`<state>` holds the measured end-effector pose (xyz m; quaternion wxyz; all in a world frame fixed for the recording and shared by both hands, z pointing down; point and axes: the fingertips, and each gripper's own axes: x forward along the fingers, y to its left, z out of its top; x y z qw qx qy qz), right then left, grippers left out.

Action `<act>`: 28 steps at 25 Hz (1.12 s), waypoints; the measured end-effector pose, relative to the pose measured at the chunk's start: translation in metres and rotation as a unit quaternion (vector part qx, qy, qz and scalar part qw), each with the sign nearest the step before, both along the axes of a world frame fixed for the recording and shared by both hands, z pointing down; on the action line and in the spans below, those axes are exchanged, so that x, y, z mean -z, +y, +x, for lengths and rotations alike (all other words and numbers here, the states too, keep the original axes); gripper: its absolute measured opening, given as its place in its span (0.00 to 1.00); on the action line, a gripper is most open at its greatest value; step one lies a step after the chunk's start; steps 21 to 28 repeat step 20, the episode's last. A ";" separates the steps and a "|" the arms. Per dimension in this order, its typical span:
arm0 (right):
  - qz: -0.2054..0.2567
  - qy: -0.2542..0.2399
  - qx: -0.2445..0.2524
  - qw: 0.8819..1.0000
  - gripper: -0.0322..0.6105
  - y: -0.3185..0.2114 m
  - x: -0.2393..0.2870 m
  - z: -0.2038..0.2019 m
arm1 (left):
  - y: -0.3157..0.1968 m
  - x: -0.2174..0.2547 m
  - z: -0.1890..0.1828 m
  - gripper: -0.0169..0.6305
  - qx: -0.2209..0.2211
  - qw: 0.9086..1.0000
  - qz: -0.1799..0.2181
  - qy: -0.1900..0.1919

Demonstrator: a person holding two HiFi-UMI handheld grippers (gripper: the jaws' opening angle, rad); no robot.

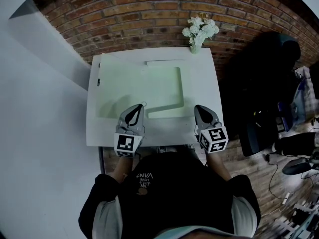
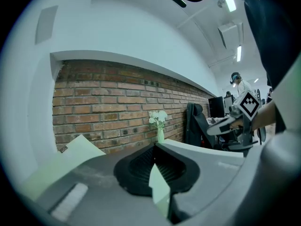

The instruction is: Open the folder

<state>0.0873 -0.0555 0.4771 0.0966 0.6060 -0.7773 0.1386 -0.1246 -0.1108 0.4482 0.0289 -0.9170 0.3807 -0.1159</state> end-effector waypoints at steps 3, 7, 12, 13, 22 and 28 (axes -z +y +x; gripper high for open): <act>-0.001 0.000 0.000 1.000 0.05 -0.001 -0.001 0.000 | -0.001 0.000 0.002 0.03 -0.003 1.000 0.003 -0.002; 0.002 0.002 0.000 1.000 0.05 -0.003 0.001 0.001 | 0.002 -0.002 0.005 0.03 -0.010 1.000 -0.002 0.003; 0.003 0.004 0.001 1.000 0.05 -0.003 -0.001 -0.002 | 0.002 -0.006 0.005 0.03 -0.009 1.000 0.000 0.004; 0.004 0.003 0.001 1.000 0.05 -0.003 -0.001 -0.002 | 0.002 -0.006 0.005 0.03 -0.009 1.000 0.000 0.005; 0.000 0.006 0.004 1.000 0.05 -0.003 -0.003 -0.002 | 0.005 -0.005 0.006 0.03 -0.006 1.000 -0.008 0.004; 0.000 0.006 0.004 1.000 0.05 -0.003 -0.003 -0.002 | 0.005 -0.005 0.006 0.03 -0.006 1.000 -0.008 0.004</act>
